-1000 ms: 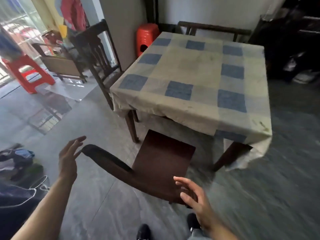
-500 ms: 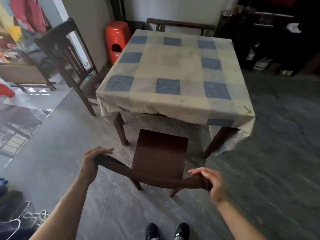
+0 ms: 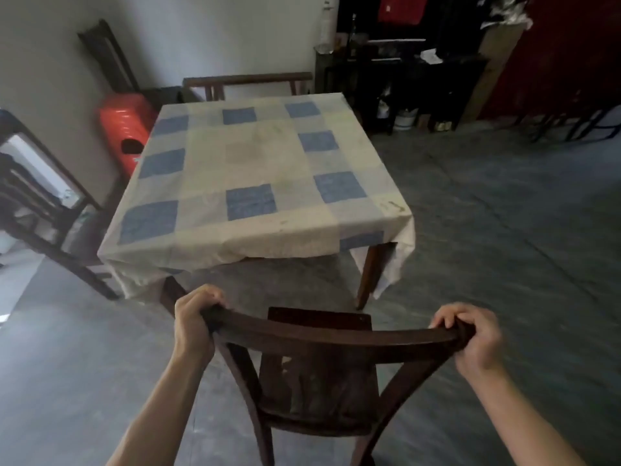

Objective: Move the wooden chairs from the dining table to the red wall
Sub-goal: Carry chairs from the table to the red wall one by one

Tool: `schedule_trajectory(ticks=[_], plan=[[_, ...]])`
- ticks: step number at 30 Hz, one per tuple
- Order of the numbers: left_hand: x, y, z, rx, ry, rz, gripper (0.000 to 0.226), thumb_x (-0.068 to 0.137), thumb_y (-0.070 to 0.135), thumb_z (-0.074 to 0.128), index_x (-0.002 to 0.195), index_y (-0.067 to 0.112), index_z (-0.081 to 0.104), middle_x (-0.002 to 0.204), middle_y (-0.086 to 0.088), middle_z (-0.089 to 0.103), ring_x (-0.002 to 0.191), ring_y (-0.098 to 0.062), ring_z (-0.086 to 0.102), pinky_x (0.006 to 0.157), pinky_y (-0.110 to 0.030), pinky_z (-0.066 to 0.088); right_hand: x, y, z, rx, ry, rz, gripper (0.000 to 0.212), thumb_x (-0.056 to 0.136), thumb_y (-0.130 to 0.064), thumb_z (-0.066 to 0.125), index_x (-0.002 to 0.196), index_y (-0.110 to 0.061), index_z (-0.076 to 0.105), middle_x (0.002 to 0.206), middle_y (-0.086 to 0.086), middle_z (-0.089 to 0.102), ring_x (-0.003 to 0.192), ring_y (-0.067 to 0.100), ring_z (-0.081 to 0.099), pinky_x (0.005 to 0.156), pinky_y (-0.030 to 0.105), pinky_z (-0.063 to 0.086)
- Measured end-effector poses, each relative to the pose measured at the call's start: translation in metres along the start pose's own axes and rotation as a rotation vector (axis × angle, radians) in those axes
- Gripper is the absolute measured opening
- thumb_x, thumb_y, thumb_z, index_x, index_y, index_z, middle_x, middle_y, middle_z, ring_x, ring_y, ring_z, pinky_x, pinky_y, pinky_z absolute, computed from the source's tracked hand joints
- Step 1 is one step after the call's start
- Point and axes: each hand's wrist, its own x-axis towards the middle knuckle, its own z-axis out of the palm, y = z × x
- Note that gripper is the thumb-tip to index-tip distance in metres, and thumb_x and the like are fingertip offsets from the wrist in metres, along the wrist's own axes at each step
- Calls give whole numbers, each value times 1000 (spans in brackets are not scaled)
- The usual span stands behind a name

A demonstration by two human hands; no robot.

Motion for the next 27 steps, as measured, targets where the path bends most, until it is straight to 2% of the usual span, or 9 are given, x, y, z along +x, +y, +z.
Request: schedule_trajectory(ticks=[3,8,12,14,17,19,21,23,27], plan=[[5,-13,61,-8,-125,-38,19,60,28,60,52,10,58,58,-10,55,62,-28,46,63,-40,35,-1,-24,-54,-24,129,-20,30,72,-16,41,47,-5,56,51,22,58,51,31,55,55,24,47],[10,-37,182,-44,-274,-113,18,57,29,61,49,13,57,57,-9,53,61,-27,45,65,-42,33,3,-68,-152,-42,327,-75,30,72,-20,46,47,-5,55,53,22,56,51,30,54,55,24,46],[19,-42,301,-20,-389,-98,21,58,30,60,49,12,57,59,-13,55,65,-30,47,71,-45,35,20,-107,-229,-36,453,-160,34,75,-10,38,46,-4,54,52,22,54,51,28,54,53,22,45],[20,-39,367,-51,-434,-114,23,61,31,61,47,13,56,56,-12,54,62,-29,47,68,-44,35,36,-125,-265,-30,519,-208,33,75,-9,37,47,-1,54,52,22,53,50,27,53,52,23,43],[30,-40,460,-158,-473,-162,43,86,25,54,44,14,53,49,-9,49,55,-30,46,64,-41,38,61,-147,-316,-44,572,-251,32,73,-9,38,47,1,54,52,27,52,48,26,52,50,24,41],[43,-41,530,-201,-463,-214,59,98,18,46,40,10,52,45,-9,47,46,-27,49,53,-31,45,87,-166,-351,-59,628,-298,31,71,-10,40,46,1,53,52,31,51,47,27,51,48,25,40],[58,-39,587,-223,-477,-257,66,101,16,44,36,8,51,41,-8,46,37,-22,49,42,-22,44,115,-181,-378,-71,652,-341,30,70,-11,41,46,1,53,52,33,51,46,28,50,48,25,39],[69,-36,644,-204,-504,-209,53,89,22,52,37,10,54,43,-7,48,39,-22,49,43,-24,42,147,-197,-409,-73,665,-352,27,68,-13,45,47,1,54,52,31,52,47,28,51,49,25,40],[90,-31,740,-157,-550,-99,17,53,26,61,41,15,56,45,-5,51,47,-24,48,58,-36,36,219,-221,-461,-124,671,-388,29,70,-10,41,46,-2,56,52,28,55,49,29,53,53,26,41]])
